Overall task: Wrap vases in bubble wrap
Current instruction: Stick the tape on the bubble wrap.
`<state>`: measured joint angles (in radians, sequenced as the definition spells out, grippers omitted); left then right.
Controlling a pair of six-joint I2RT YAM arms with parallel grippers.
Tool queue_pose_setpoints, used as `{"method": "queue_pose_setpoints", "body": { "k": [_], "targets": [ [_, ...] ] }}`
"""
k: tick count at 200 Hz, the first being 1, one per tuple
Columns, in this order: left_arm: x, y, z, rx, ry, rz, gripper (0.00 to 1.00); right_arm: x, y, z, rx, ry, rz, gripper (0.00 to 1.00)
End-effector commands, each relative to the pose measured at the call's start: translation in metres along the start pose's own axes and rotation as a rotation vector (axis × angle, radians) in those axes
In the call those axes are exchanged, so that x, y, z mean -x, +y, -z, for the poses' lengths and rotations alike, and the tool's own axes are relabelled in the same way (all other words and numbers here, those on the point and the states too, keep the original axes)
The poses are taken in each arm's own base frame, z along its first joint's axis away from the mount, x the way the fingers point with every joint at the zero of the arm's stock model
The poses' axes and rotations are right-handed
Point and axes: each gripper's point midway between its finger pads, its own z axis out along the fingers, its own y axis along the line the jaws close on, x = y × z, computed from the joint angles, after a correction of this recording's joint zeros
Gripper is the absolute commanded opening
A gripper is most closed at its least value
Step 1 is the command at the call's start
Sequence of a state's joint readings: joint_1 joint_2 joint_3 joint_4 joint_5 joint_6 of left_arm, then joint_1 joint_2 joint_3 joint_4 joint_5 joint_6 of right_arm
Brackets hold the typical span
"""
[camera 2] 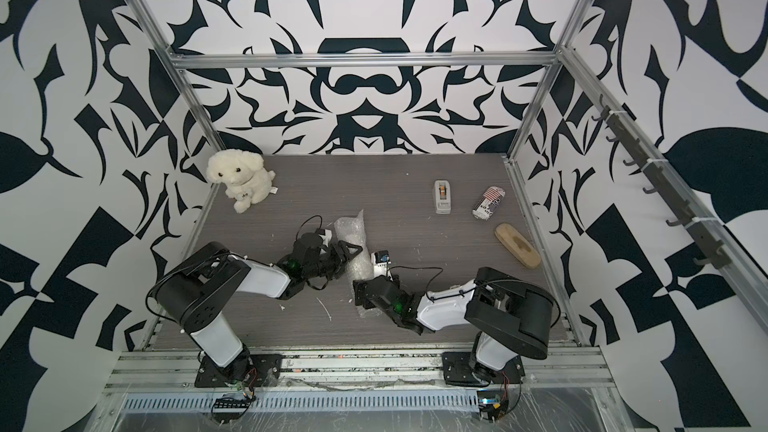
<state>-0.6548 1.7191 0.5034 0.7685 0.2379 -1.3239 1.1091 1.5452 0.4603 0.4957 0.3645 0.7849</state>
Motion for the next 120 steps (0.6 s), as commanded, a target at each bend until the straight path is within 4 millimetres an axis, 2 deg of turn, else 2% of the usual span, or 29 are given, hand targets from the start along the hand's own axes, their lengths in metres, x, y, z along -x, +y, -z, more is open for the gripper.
{"method": "queue_pose_setpoints", "body": {
  "k": [1,4,8,81,104,120],
  "targets": [
    [-0.005,0.042,-0.001,0.14,-0.002,0.048,0.41,0.005,-0.001,0.015,0.004,-0.009,0.035,0.9],
    [-0.005,0.042,-0.001,0.143,-0.001,0.047,0.41,0.009,0.0,0.018,0.011,-0.022,0.03,0.98],
    [-0.004,0.042,-0.001,0.145,-0.003,0.046,0.41,0.014,0.002,0.022,0.021,-0.037,0.026,1.0],
    [-0.005,0.046,-0.001,0.17,0.001,0.033,0.42,0.088,0.034,0.102,0.156,-0.174,0.004,1.0],
    [-0.003,0.042,0.003,0.183,-0.01,0.008,0.44,0.103,0.019,0.122,0.072,-0.211,0.034,1.0],
    [-0.001,0.04,0.005,0.193,-0.016,-0.004,0.44,0.108,0.004,0.128,-0.006,-0.229,0.047,1.0]
  ]
}}
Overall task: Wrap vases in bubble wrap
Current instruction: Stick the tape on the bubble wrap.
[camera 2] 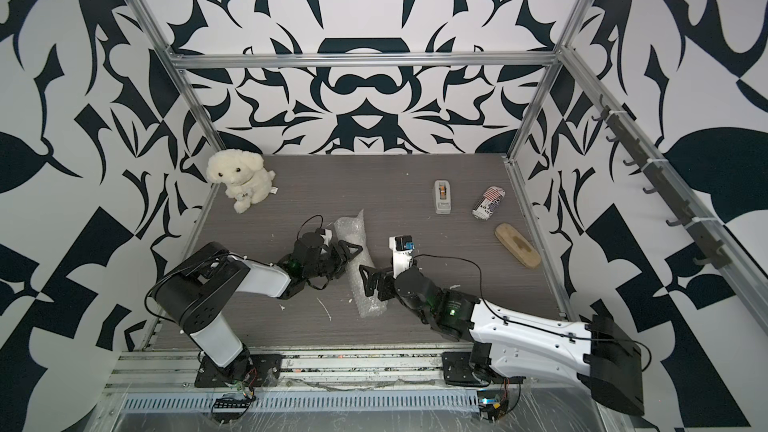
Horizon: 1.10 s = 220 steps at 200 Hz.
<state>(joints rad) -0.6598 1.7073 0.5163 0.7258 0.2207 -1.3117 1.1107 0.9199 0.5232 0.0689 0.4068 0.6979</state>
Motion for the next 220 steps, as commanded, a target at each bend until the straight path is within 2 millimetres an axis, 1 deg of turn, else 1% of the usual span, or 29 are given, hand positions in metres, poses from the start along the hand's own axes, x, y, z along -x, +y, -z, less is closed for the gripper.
{"method": "queue_pose_setpoints", "body": {
  "k": [1,14,34,44,54,60,65,74,80,101,112,122,139,166,178,196,220],
  "targets": [
    [-0.002,0.04,0.005,0.173,-0.008,0.004,0.44,0.013,-0.022,0.014,-0.138,-0.022,0.072,1.0],
    [-0.002,0.039,0.006,0.175,-0.012,0.0,0.44,0.009,-0.03,0.012,-0.164,-0.023,0.061,0.93],
    [-0.002,0.042,0.006,0.187,-0.014,-0.003,0.44,-0.004,-0.032,-0.005,-0.125,0.048,0.013,0.87],
    [-0.002,0.042,0.006,0.186,-0.013,-0.004,0.44,-0.01,-0.03,-0.016,-0.078,0.083,-0.024,0.83],
    [-0.002,0.043,0.006,0.188,-0.012,-0.002,0.44,-0.013,-0.026,-0.025,-0.025,0.091,-0.072,0.77],
    [-0.003,0.044,0.006,0.191,-0.011,-0.004,0.44,-0.015,-0.025,-0.031,-0.004,0.094,-0.081,0.75],
    [-0.002,0.043,0.006,0.189,-0.013,-0.005,0.44,-0.019,-0.019,-0.034,0.036,0.113,-0.084,0.73],
    [-0.003,0.044,0.006,0.192,-0.01,-0.006,0.44,-0.022,-0.021,-0.04,0.033,0.126,-0.086,0.67],
    [-0.003,0.044,0.006,0.194,-0.011,-0.006,0.44,-0.025,-0.023,-0.044,0.025,0.142,-0.086,0.65],
    [-0.003,0.045,0.006,0.196,-0.01,-0.006,0.44,-0.039,-0.031,-0.057,0.027,0.183,-0.102,0.64],
    [-0.003,0.045,0.005,0.196,-0.01,-0.007,0.44,-0.044,-0.031,-0.062,0.046,0.203,-0.118,0.64],
    [-0.003,0.045,0.005,0.194,-0.009,-0.006,0.44,-0.046,-0.032,-0.064,0.046,0.208,-0.112,0.66],
    [-0.003,0.046,0.006,0.195,-0.011,-0.003,0.44,-0.047,-0.036,-0.066,0.032,0.202,-0.113,0.66],
    [-0.005,0.046,0.005,0.192,-0.003,-0.004,0.44,-0.054,-0.05,-0.071,-0.014,0.197,-0.137,0.64],
    [-0.005,0.047,0.005,0.192,-0.001,-0.003,0.44,-0.054,-0.053,-0.074,-0.005,0.192,-0.158,0.64],
    [-0.005,0.047,0.006,0.192,-0.005,-0.002,0.44,-0.05,-0.047,-0.078,0.021,0.182,-0.168,0.64],
    [-0.005,0.047,0.006,0.194,-0.005,-0.004,0.44,-0.045,-0.043,-0.082,0.03,0.168,-0.176,0.64]
  ]
}}
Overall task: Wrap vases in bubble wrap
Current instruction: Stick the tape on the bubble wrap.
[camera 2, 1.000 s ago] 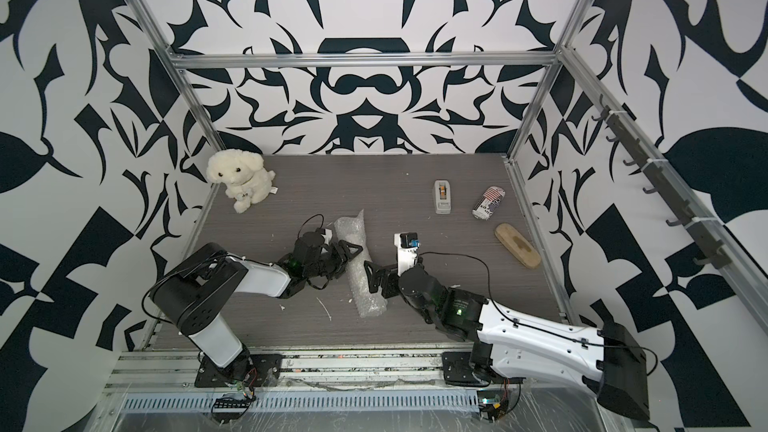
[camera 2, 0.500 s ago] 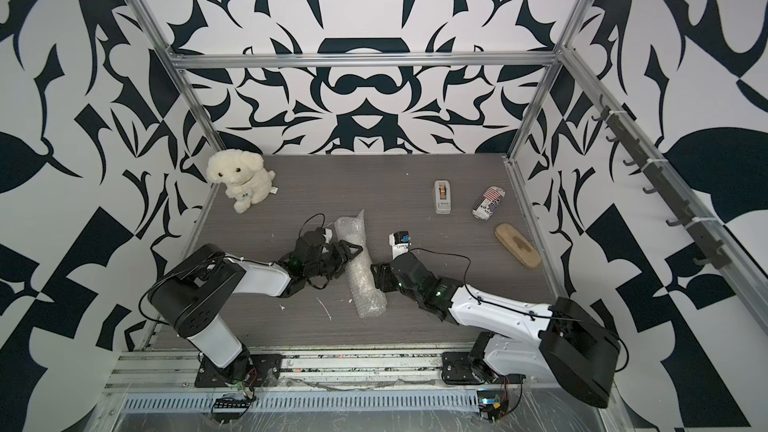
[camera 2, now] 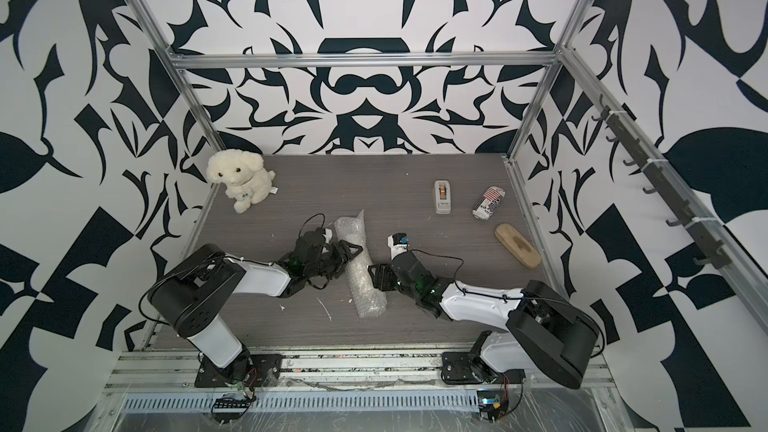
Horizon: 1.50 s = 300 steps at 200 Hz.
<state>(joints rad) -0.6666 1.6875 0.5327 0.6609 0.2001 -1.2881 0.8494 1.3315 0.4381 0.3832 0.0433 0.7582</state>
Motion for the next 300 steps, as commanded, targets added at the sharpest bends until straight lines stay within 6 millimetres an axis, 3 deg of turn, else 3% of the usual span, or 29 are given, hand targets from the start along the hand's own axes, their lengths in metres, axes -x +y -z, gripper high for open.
{"method": "queue_pose_setpoints", "body": {
  "k": [1,61,94,151,204,223,242,271,300],
  "targets": [
    [-0.006,0.047,0.004,0.163,0.003,0.015,0.44,0.022,0.021,0.001,0.075,-0.07,-0.023,0.64],
    [-0.007,0.05,0.003,0.169,0.006,0.016,0.44,0.025,0.02,0.002,0.099,-0.089,-0.066,0.64],
    [-0.007,0.051,0.002,0.171,0.008,0.018,0.43,0.021,0.006,-0.008,0.052,-0.071,-0.081,0.62],
    [-0.008,0.053,0.001,0.171,0.009,0.019,0.43,-0.018,-0.021,-0.029,0.009,0.032,-0.091,0.49],
    [-0.008,0.056,0.002,0.176,0.002,0.019,0.43,-0.035,-0.013,-0.026,0.066,0.048,-0.093,0.55],
    [-0.007,0.053,0.001,0.173,0.002,0.017,0.43,-0.025,-0.007,-0.021,0.073,0.024,-0.078,0.63],
    [-0.004,0.046,0.002,0.17,-0.003,0.005,0.44,-0.003,0.002,-0.008,0.047,-0.027,-0.038,0.73],
    [-0.001,0.038,0.005,0.186,-0.008,-0.023,0.48,0.039,0.012,0.025,-0.018,-0.134,0.027,0.87],
    [0.002,0.035,0.006,0.197,-0.016,-0.034,0.5,0.059,0.011,0.052,-0.069,-0.198,0.069,0.94]
  ]
}}
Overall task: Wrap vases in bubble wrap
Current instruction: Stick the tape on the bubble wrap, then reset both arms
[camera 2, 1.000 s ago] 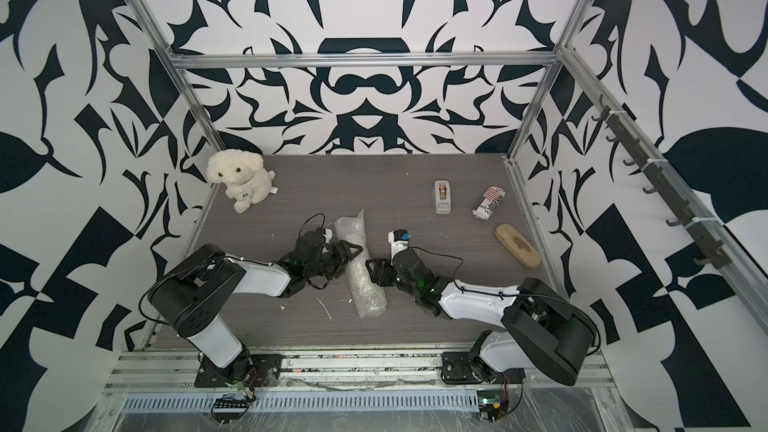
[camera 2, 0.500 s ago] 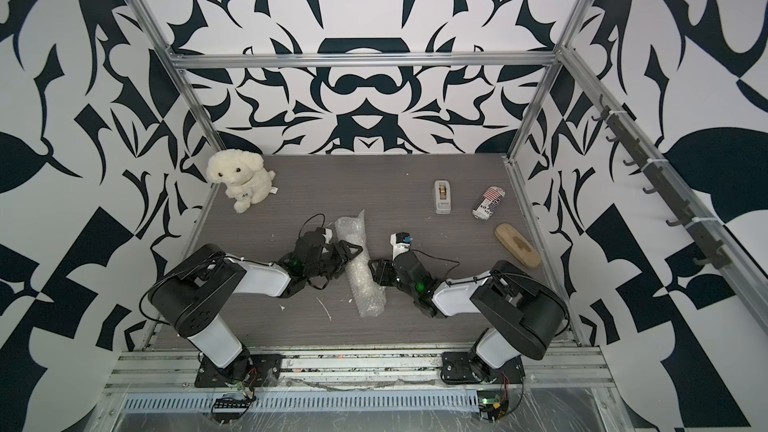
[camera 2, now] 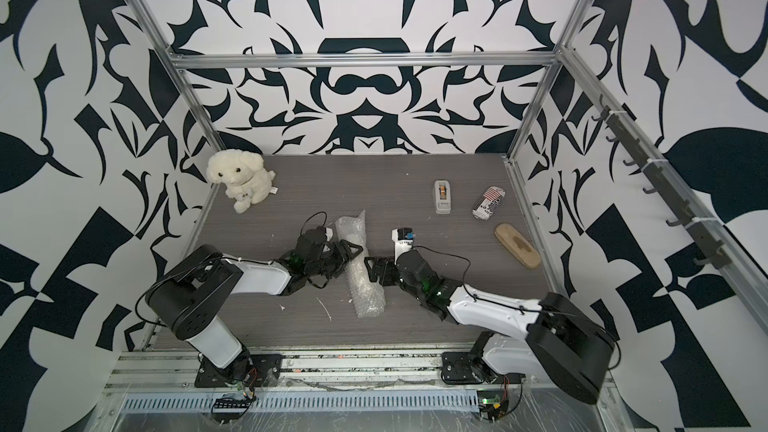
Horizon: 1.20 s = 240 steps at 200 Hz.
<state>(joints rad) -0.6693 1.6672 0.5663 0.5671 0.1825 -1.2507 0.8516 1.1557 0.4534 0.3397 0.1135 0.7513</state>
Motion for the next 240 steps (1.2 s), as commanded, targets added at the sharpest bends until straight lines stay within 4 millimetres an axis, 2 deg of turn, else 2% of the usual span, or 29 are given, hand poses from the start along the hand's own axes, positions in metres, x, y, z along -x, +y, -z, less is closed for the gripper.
{"method": "queue_pose_setpoints", "body": {
  "k": [1,16,34,41,65,74,77,87,120,144,162,183,199,208,220,240],
  "targets": [
    [-0.001,0.036,0.004,0.157,-0.01,-0.006,0.51,0.019,-0.011,0.018,-0.116,-0.043,0.084,0.94],
    [0.0,0.034,0.005,0.158,-0.01,-0.009,0.52,0.026,-0.012,0.028,-0.131,-0.061,0.112,0.95],
    [0.0,0.029,0.006,0.159,-0.003,-0.019,0.59,0.035,-0.009,0.038,-0.128,-0.097,0.135,0.96],
    [0.0,0.027,0.007,0.161,-0.002,-0.026,0.62,0.038,-0.01,0.041,-0.132,-0.11,0.144,0.99],
    [0.009,0.016,0.019,0.207,-0.029,-0.072,0.84,0.05,-0.013,0.054,-0.165,-0.151,0.188,0.99],
    [0.012,0.014,0.027,0.231,-0.046,-0.084,0.99,0.055,-0.012,0.059,-0.178,-0.161,0.21,0.99],
    [0.014,0.012,0.031,0.236,-0.054,-0.09,1.0,0.057,-0.012,0.061,-0.182,-0.166,0.216,0.99],
    [0.019,0.009,0.043,0.269,-0.085,-0.108,1.0,0.064,-0.01,0.067,-0.186,-0.184,0.235,0.99],
    [0.037,-0.024,0.092,0.308,-0.177,-0.222,0.99,0.087,-0.007,0.089,-0.222,-0.263,0.308,0.99],
    [0.071,-0.043,0.146,0.393,-0.344,-0.38,0.99,0.109,-0.013,0.107,-0.31,-0.348,0.416,0.99],
    [0.105,-0.05,0.192,0.49,-0.517,-0.459,0.99,0.13,-0.031,0.128,-0.462,-0.442,0.471,0.99],
    [0.151,-0.042,0.246,0.685,-0.848,-0.558,0.99,0.144,-0.059,0.141,-0.609,-0.524,0.543,0.99],
    [0.179,-0.023,0.27,0.798,-1.019,-0.569,0.99,0.146,-0.09,0.139,-0.672,-0.547,0.539,0.99],
    [0.193,-0.003,0.274,0.839,-1.044,-0.552,0.99,0.145,-0.112,0.137,-0.703,-0.546,0.502,0.99],
    [0.205,0.023,0.272,0.854,-1.011,-0.539,0.99,0.138,-0.138,0.127,-0.706,-0.506,0.491,0.99],
    [0.214,0.06,0.265,0.854,-1.017,-0.564,0.99,0.125,-0.169,0.114,-0.723,-0.461,0.512,0.99]
  ]
}}
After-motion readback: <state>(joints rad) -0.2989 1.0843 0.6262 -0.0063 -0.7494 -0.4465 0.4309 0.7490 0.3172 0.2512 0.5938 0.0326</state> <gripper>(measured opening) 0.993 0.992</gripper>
